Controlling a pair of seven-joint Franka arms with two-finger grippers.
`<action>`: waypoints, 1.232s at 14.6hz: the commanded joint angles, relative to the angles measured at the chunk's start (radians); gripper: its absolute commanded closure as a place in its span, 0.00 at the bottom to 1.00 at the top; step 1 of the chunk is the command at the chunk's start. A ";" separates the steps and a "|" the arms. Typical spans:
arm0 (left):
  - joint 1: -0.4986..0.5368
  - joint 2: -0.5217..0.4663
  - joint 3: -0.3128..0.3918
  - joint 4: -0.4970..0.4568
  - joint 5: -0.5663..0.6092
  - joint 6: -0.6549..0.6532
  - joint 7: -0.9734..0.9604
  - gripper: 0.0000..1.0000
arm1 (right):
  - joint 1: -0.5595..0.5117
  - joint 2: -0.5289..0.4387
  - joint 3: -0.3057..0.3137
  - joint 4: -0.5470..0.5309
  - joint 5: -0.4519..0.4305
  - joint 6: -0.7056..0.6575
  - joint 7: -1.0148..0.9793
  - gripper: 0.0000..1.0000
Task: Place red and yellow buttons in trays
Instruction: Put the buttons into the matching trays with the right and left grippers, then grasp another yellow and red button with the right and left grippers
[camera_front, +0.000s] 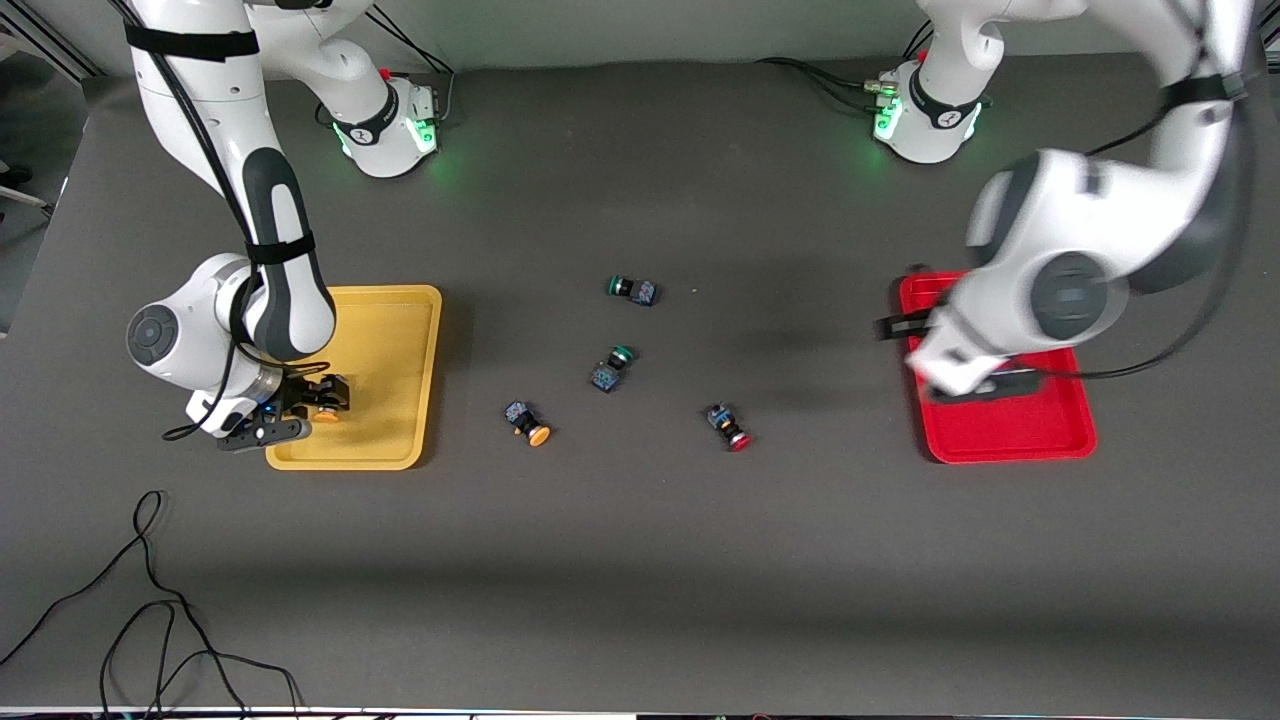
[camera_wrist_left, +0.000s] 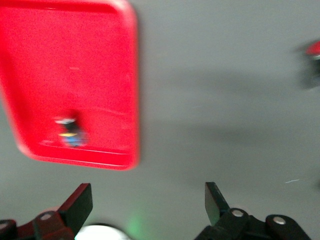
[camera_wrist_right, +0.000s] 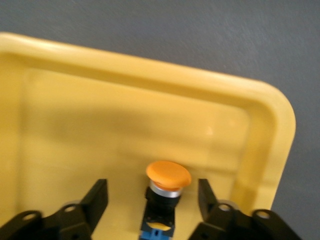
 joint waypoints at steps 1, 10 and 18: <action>-0.120 0.320 0.015 0.357 -0.017 -0.042 -0.276 0.00 | 0.015 -0.028 -0.053 0.082 -0.047 -0.118 0.044 0.00; -0.237 0.589 0.017 0.442 -0.030 0.327 -0.666 0.02 | 0.135 -0.061 -0.070 0.499 -0.286 -0.577 0.332 0.00; -0.261 0.578 0.017 0.388 -0.017 0.391 -0.663 1.00 | 0.271 0.089 0.080 0.592 -0.192 -0.401 0.326 0.00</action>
